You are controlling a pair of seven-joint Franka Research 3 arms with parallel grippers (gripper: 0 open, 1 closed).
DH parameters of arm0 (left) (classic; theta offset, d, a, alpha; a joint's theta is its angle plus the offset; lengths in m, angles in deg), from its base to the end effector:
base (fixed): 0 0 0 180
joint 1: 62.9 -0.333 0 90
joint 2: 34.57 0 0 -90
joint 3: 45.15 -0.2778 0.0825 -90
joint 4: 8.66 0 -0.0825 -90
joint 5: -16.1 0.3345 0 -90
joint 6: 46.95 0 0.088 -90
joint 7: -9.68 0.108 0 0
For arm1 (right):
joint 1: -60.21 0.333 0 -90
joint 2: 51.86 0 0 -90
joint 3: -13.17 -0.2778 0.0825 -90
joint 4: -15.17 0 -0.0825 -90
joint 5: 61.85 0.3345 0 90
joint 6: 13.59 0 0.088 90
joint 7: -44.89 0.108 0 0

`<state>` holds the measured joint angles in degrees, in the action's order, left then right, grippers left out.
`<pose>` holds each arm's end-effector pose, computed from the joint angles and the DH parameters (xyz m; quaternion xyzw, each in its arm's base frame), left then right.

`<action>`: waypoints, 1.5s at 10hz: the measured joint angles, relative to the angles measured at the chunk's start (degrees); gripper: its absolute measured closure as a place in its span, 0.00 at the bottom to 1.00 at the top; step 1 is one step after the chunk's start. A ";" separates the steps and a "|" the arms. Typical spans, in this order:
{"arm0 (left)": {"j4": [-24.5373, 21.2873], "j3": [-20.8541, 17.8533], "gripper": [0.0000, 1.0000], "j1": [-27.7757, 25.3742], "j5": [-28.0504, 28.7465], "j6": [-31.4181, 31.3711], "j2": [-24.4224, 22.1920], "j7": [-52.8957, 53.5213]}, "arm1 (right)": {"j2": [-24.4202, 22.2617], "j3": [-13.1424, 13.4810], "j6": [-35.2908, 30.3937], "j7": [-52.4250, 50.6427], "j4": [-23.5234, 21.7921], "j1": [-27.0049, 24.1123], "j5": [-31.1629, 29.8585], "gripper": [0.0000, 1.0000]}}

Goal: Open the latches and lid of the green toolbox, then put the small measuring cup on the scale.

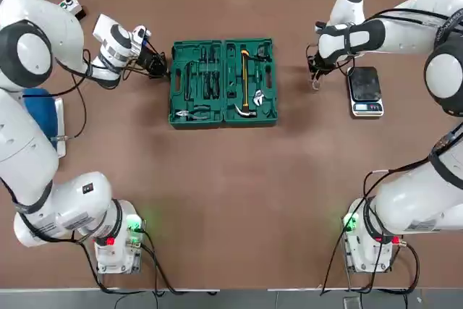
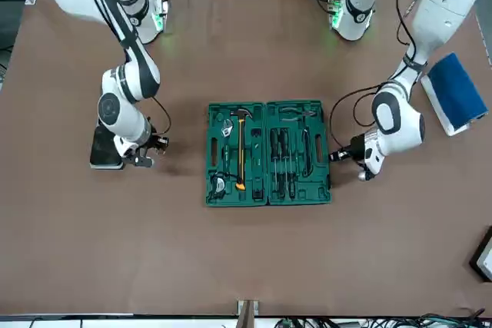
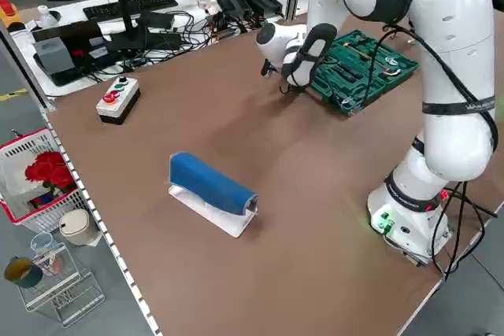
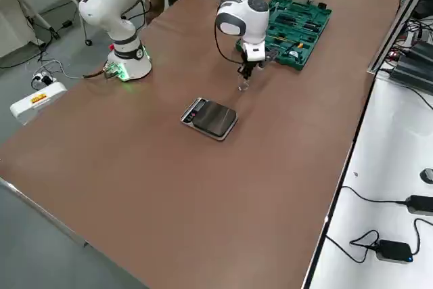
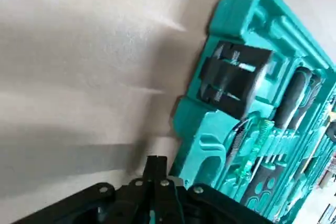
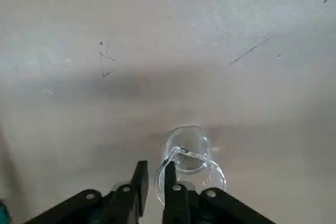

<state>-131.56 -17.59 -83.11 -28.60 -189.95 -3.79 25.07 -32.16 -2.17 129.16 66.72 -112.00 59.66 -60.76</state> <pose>0.5059 -0.0701 0.1728 0.9306 0.1547 -0.0679 0.3248 0.4873 0.1309 0.2238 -0.9954 0.0751 0.0445 0.0383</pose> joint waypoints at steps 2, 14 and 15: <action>-0.22 0.07 0.99 -0.92 1.99 1.70 -2.25 -0.77 | 0.20 0.09 0.38 -0.01 0.00 -0.05 -0.03 0.86; 27.74 -0.47 0.00 -7.07 39.39 46.59 -23.04 -29.60 | -0.03 0.22 -6.31 0.52 4.29 -0.48 -0.19 0.93; 28.89 -3.17 0.00 -4.93 39.50 47.76 -24.24 -30.32 | -0.14 0.26 -8.56 0.55 5.38 -0.49 -0.29 0.93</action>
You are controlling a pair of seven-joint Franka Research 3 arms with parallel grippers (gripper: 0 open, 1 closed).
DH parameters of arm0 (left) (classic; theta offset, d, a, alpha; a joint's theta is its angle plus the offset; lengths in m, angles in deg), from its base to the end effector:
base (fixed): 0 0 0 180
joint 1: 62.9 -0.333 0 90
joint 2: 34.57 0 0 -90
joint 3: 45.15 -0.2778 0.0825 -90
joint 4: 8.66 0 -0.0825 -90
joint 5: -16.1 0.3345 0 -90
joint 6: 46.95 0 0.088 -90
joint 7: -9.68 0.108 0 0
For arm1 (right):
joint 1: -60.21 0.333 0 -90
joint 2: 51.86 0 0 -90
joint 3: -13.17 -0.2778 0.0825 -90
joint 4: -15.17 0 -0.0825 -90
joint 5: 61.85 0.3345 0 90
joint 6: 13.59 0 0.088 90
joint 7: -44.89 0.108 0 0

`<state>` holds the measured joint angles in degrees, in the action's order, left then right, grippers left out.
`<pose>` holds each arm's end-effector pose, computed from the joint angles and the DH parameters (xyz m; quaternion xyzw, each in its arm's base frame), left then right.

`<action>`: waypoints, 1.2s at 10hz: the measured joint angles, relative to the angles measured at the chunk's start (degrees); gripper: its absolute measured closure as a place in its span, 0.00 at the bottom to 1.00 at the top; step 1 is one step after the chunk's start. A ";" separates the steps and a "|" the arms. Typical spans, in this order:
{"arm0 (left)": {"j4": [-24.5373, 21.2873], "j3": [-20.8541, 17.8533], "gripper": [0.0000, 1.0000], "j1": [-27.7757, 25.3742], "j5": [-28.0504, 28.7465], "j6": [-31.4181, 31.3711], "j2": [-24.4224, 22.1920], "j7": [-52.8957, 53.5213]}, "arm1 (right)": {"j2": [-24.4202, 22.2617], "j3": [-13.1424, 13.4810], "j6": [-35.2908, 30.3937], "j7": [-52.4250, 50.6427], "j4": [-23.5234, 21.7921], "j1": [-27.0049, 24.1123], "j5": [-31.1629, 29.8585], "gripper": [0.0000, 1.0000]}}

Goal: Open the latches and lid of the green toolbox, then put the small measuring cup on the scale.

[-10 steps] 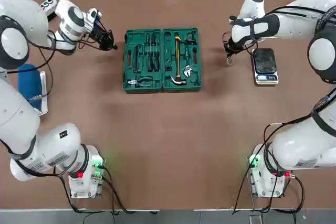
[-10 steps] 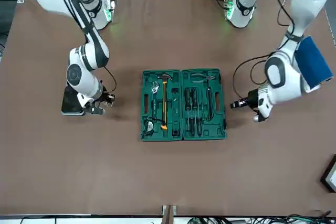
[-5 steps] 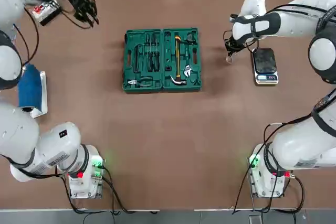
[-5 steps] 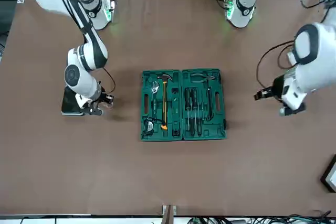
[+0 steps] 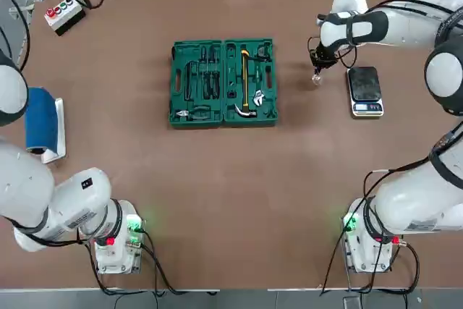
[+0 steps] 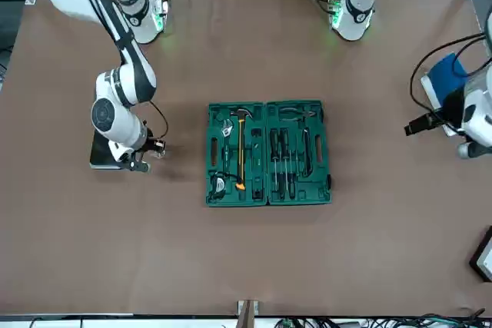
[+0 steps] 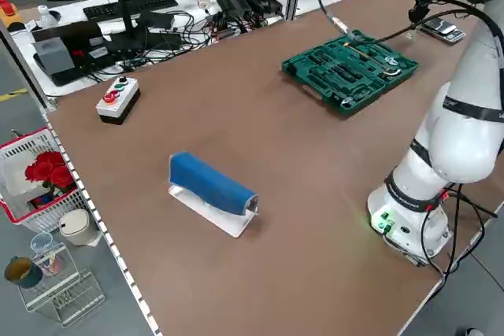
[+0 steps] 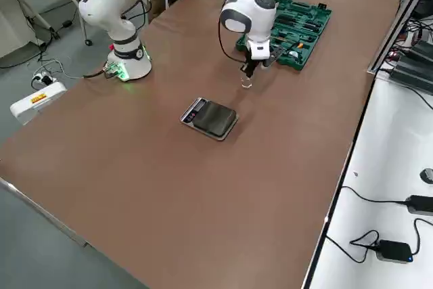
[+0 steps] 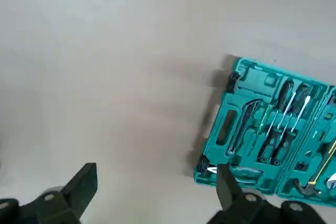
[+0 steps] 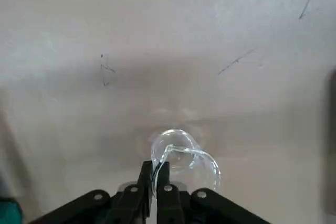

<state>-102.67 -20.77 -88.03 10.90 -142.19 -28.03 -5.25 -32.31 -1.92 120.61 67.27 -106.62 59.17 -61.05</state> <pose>0.5334 0.0076 0.5098 0.9866 0.1422 -0.0494 0.0629 0.5034 0.1263 0.2454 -0.9938 0.0823 0.0690 0.0285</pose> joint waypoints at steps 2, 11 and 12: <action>1.09 -8.72 0.00 8.49 0.02 2.58 -4.37 0.12 | -1.86 0.82 -3.74 0.14 1.66 -0.24 -2.77 0.93; 3.35 -16.02 0.00 22.05 4.24 5.42 -10.58 -0.01 | -10.73 16.09 2.62 -18.73 -10.19 -2.68 -13.46 0.93; 3.72 -16.24 0.00 22.01 4.13 5.50 -10.11 -0.01 | -10.73 16.90 4.74 -19.74 -11.31 -2.71 -13.46 0.93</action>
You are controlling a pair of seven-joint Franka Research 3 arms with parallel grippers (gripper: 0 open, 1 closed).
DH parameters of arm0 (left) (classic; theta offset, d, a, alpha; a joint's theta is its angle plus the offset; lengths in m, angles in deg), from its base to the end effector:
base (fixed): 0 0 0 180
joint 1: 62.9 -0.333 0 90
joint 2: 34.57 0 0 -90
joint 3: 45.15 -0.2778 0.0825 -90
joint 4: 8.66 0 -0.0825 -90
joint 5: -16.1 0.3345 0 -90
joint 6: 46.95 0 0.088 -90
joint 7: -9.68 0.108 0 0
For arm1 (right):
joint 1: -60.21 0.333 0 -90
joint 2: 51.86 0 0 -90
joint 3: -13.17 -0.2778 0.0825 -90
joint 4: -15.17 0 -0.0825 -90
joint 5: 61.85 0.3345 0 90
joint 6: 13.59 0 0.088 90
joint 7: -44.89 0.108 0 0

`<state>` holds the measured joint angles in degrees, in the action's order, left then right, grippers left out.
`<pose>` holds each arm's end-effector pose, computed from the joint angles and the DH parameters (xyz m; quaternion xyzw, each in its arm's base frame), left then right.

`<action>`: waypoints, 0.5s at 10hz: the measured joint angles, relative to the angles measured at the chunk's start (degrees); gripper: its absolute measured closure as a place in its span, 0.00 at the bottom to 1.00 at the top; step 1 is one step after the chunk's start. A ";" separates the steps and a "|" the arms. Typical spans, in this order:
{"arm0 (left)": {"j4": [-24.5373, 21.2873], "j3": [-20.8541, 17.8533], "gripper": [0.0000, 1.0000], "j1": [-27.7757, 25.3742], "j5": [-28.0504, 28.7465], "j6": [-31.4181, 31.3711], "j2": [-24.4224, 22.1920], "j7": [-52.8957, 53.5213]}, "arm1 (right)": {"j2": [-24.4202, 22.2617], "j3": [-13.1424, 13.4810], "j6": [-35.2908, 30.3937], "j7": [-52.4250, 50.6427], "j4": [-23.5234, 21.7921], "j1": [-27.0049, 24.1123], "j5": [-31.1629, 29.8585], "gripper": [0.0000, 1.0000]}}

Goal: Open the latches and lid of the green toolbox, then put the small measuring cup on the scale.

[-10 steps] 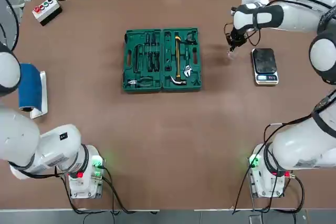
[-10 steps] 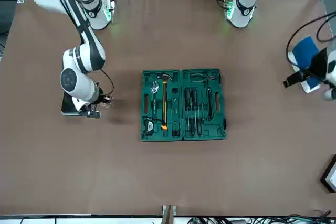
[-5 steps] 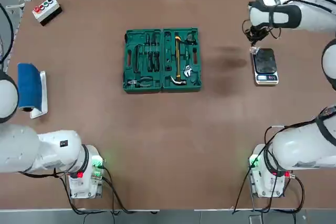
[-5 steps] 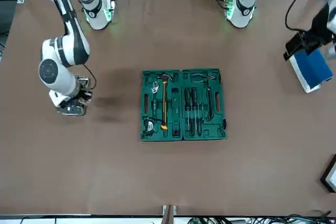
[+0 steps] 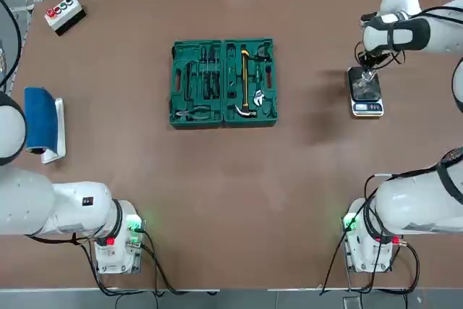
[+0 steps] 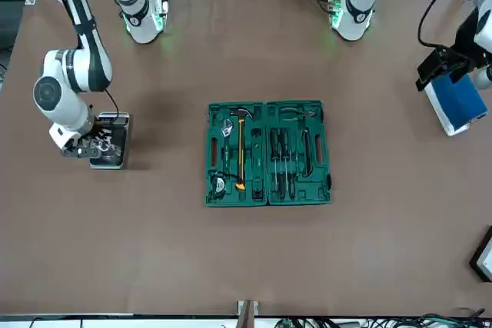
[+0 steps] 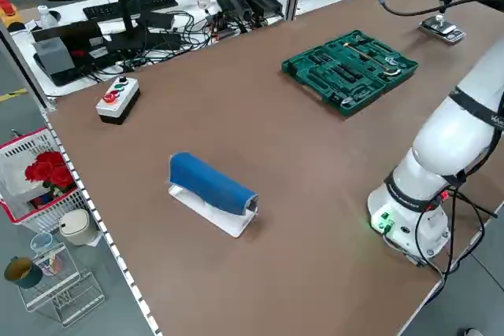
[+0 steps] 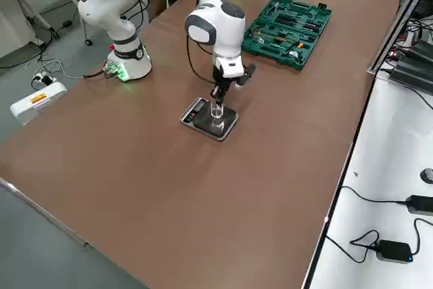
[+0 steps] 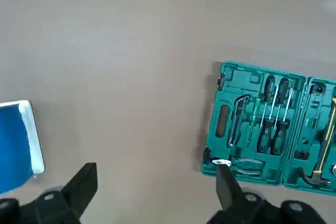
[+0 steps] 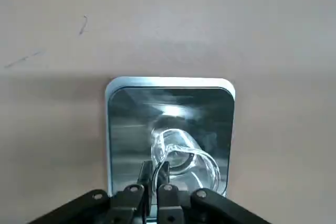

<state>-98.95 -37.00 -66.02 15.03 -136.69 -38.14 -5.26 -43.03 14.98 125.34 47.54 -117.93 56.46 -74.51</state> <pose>0.4858 -0.0471 0.6134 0.9959 0.0861 0.0248 0.0094 0.4753 -0.0474 0.2700 0.9969 0.0138 -0.0280 0.0720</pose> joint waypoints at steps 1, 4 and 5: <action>0.16 -0.19 0.00 -0.21 0.00 0.39 0.29 0.00 | 0.00 0.14 1.08 -0.18 -0.71 0.00 -0.01 0.93; 0.21 -0.27 0.00 -1.36 0.00 0.85 1.20 0.00 | -0.01 0.30 2.28 -1.07 -1.06 -0.04 -0.01 0.93; 0.28 -0.27 0.00 -1.46 0.00 0.85 1.27 0.00 | -0.01 0.34 2.39 -1.19 -1.08 -0.06 -0.01 0.93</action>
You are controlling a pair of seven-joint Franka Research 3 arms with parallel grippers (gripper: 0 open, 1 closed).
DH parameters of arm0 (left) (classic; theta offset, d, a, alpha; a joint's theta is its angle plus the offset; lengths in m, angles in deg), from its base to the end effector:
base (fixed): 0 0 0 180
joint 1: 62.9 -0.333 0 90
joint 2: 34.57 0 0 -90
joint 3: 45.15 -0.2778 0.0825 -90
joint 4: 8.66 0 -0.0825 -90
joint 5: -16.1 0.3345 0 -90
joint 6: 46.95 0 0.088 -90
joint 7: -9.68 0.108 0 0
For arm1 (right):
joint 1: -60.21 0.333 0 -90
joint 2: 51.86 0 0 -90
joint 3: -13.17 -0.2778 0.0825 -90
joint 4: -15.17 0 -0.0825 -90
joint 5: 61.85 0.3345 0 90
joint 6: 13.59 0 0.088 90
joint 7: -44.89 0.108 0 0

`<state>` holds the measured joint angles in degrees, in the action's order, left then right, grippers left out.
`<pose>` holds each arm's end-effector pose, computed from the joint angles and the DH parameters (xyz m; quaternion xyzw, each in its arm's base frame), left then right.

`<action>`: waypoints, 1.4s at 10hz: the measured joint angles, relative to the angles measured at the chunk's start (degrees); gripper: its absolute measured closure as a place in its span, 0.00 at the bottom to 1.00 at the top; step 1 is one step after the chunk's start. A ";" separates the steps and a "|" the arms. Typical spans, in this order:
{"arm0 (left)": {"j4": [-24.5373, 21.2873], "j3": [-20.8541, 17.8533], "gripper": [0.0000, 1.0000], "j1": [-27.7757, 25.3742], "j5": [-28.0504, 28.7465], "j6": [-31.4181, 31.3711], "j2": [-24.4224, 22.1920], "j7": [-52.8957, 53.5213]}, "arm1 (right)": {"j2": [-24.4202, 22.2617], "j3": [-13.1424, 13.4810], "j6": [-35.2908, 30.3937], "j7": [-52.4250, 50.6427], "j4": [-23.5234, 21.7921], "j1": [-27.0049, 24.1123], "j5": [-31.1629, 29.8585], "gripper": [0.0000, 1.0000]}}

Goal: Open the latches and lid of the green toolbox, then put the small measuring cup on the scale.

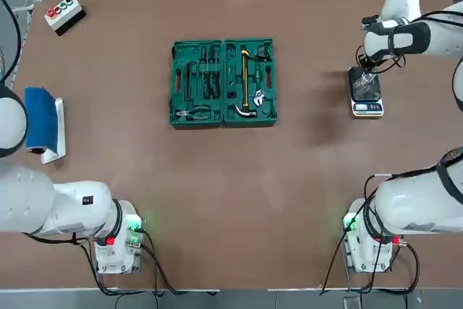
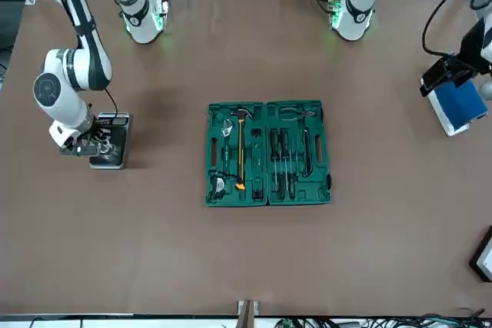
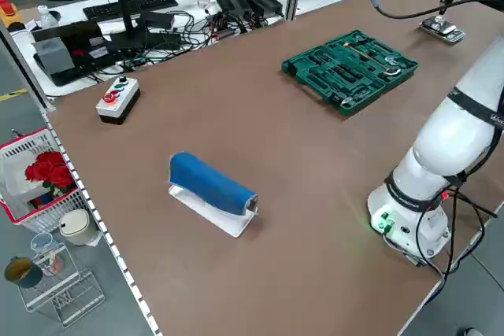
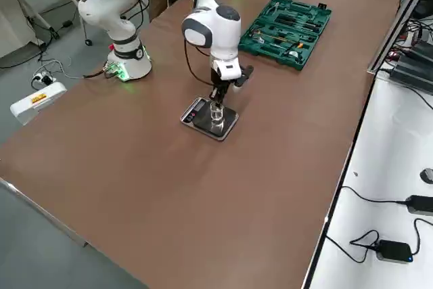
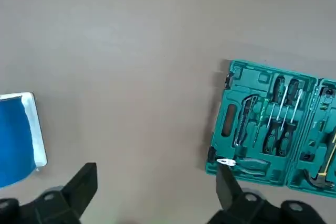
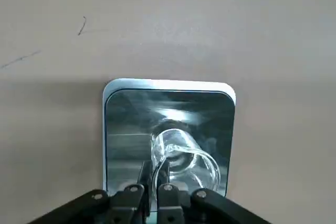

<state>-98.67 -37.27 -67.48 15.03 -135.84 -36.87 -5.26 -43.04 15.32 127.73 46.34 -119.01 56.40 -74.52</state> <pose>0.4915 -0.0318 0.6033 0.9948 0.1011 0.0089 0.0081 0.4735 -0.0493 0.2669 0.9971 0.0229 -0.0175 0.0699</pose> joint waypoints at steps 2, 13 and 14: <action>0.06 0.03 0.00 0.06 0.00 0.02 0.02 0.04 | 0.00 0.03 0.35 -0.08 -0.05 -0.05 0.00 0.93; 0.08 0.12 0.00 0.05 -0.03 2.65 0.41 2.43 | 0.85 0.23 1.52 -0.19 -0.74 -0.18 -0.01 0.81; 0.09 0.13 0.00 0.06 -0.04 2.65 0.41 2.43 | 0.85 0.23 1.52 -0.19 -0.74 -0.18 -0.01 0.74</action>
<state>-98.59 -37.15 -67.43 14.99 -133.19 -36.46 -2.83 -42.19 15.56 129.25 46.15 -119.75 56.22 -74.53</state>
